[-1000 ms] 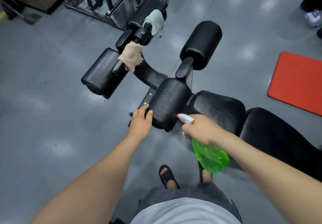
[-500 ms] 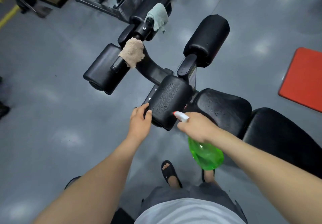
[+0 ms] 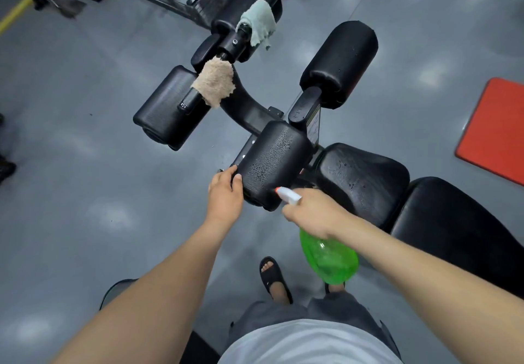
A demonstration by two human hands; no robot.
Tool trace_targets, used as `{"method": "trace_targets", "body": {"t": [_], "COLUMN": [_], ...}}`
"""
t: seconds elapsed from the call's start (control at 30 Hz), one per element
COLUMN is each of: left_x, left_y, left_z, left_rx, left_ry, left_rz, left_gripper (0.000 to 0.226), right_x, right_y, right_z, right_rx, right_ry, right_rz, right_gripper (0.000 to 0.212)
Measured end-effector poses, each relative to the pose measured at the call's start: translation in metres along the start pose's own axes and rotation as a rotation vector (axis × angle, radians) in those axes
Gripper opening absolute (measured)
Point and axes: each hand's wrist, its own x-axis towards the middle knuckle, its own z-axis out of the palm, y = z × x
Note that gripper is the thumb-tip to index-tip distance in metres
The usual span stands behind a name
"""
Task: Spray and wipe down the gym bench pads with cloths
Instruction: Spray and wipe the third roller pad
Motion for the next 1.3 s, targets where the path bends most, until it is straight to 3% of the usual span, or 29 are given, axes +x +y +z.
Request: {"method": "trace_targets", "body": {"t": [0.2, 0.3, 0.37, 0.5, 0.67, 0.73, 0.8, 0.9, 1.03, 1.13, 1.2, 1.3], "left_x": [-0.007, -0.005, -0.003, -0.002, -0.006, -0.004, 0.001, 0.011, 0.009, -0.002, -0.005, 0.006], "left_y": [-0.002, -0.005, -0.003, 0.004, 0.000, 0.000, 0.001, 0.000, 0.006, 0.008, 0.006, 0.004], "left_z": [0.000, 0.000, 0.000, -0.001, -0.001, -0.003, -0.004, -0.007, -0.007, -0.002, 0.000, -0.003], "left_rx": [-0.017, -0.017, -0.011, -0.023, 0.036, 0.037, 0.028, 0.002, -0.003, 0.068, 0.090, 0.077], "left_ry": [-0.019, -0.041, -0.039, 0.033, -0.061, -0.070, -0.088, -0.112, -0.063, -0.080, -0.117, -0.166], "left_rz": [0.037, 0.019, 0.006, 0.001, 0.068, 0.071, 0.038, 0.001, 0.006, 0.065, 0.077, 0.027], "left_gripper": [0.041, 0.044, 0.044, 0.039, 0.056, 0.056, 0.053, 0.052, 0.041, 0.056, 0.067, 0.064], "right_x": [0.027, 0.022, 0.010, 0.000, 0.025, 0.024, 0.018, 0.002, 0.011, 0.028, 0.031, 0.019], "right_y": [0.015, 0.013, 0.009, 0.008, 0.017, 0.017, 0.015, 0.009, 0.012, 0.016, 0.017, 0.013], "right_z": [-0.045, -0.036, -0.014, -0.001, -0.047, -0.050, -0.036, -0.006, -0.014, -0.039, -0.042, -0.021], "right_rx": [0.040, -0.010, -0.083, 0.042, 0.109, 0.071, -0.038, -0.052, 0.065, 0.130, 0.107, -0.040], "right_ry": [0.318, 0.206, 0.092, 0.065, 0.338, 0.315, 0.190, 0.004, 0.165, 0.328, 0.314, 0.129], "right_rz": [0.119, 0.041, -0.002, 0.008, 0.123, 0.099, -0.003, -0.042, 0.010, 0.118, 0.090, -0.021], "right_gripper": [0.043, 0.014, 0.005, 0.037, 0.047, 0.034, 0.009, 0.011, 0.031, 0.040, 0.029, 0.012]}}
